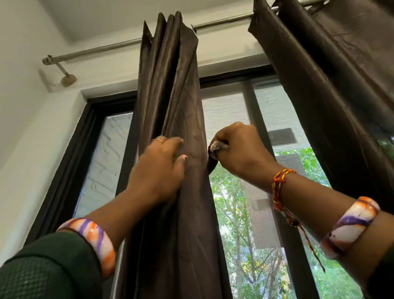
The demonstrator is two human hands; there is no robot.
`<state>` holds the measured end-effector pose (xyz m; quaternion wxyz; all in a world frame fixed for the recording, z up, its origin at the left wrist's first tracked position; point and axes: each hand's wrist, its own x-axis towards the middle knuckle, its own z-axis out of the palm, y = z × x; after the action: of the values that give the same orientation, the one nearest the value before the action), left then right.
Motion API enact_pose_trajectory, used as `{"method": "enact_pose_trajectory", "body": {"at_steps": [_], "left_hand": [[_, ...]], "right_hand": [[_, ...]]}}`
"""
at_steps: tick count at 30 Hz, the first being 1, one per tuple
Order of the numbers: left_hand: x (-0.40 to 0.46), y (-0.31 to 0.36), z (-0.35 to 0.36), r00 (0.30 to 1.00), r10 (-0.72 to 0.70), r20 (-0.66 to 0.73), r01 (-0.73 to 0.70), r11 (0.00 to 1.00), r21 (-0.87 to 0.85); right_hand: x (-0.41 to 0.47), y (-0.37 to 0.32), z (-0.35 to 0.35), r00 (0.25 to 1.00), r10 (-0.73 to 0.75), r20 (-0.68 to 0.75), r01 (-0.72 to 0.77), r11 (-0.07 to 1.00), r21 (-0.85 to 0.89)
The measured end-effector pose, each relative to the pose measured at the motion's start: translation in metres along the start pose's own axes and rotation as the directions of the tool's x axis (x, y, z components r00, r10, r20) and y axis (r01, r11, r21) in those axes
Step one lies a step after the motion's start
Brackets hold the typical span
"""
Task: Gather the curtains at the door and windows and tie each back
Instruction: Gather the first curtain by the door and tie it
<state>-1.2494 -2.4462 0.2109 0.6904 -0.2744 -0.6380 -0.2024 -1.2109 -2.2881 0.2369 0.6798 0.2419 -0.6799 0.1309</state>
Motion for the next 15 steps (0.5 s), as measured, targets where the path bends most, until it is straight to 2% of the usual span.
{"method": "enact_pose_trajectory", "body": {"at_steps": [2,4,6,7,8,9,10,11,13,15], "left_hand": [[-0.002,-0.017,-0.006,0.980,-0.114,-0.162,0.116,0.993,0.002],[-0.007,-0.038,-0.013,0.919,-0.290,-0.267,0.302,0.953,0.004],[-0.014,-0.064,-0.013,0.817,-0.527,-0.236,0.531,0.846,-0.049],[-0.019,-0.074,-0.013,0.741,-0.652,-0.159,0.642,0.758,-0.117],[-0.026,-0.080,-0.012,0.657,-0.754,-0.028,0.730,0.645,-0.224],[-0.035,-0.081,-0.011,0.587,-0.797,0.143,0.783,0.515,-0.348],[-0.044,-0.082,-0.008,0.541,-0.781,0.313,0.812,0.387,-0.437],[-0.053,-0.081,-0.004,0.507,-0.741,0.439,0.839,0.308,-0.449],[-0.068,-0.085,0.008,0.465,-0.681,0.566,0.877,0.267,-0.399],[-0.075,-0.092,0.021,0.440,-0.679,0.587,0.885,0.220,-0.410]], "right_hand": [[0.000,0.003,0.004,1.000,0.016,0.018,-0.017,0.999,0.032],[-0.002,0.006,0.009,0.999,0.029,0.033,-0.031,0.998,0.052],[-0.004,0.009,0.014,0.998,0.052,0.043,-0.055,0.996,0.065],[-0.005,0.011,0.017,0.997,0.068,0.046,-0.071,0.995,0.075],[-0.006,0.014,0.020,0.995,0.088,0.048,-0.092,0.992,0.088],[-0.009,0.017,0.024,0.992,0.110,0.054,-0.115,0.988,0.100],[-0.012,0.020,0.027,0.990,0.130,0.059,-0.136,0.985,0.108],[-0.016,0.023,0.032,0.987,0.150,0.064,-0.156,0.981,0.118],[-0.024,0.030,0.042,0.978,0.197,0.063,-0.205,0.965,0.165],[-0.029,0.036,0.050,0.968,0.246,0.060,-0.253,0.943,0.216]]}}
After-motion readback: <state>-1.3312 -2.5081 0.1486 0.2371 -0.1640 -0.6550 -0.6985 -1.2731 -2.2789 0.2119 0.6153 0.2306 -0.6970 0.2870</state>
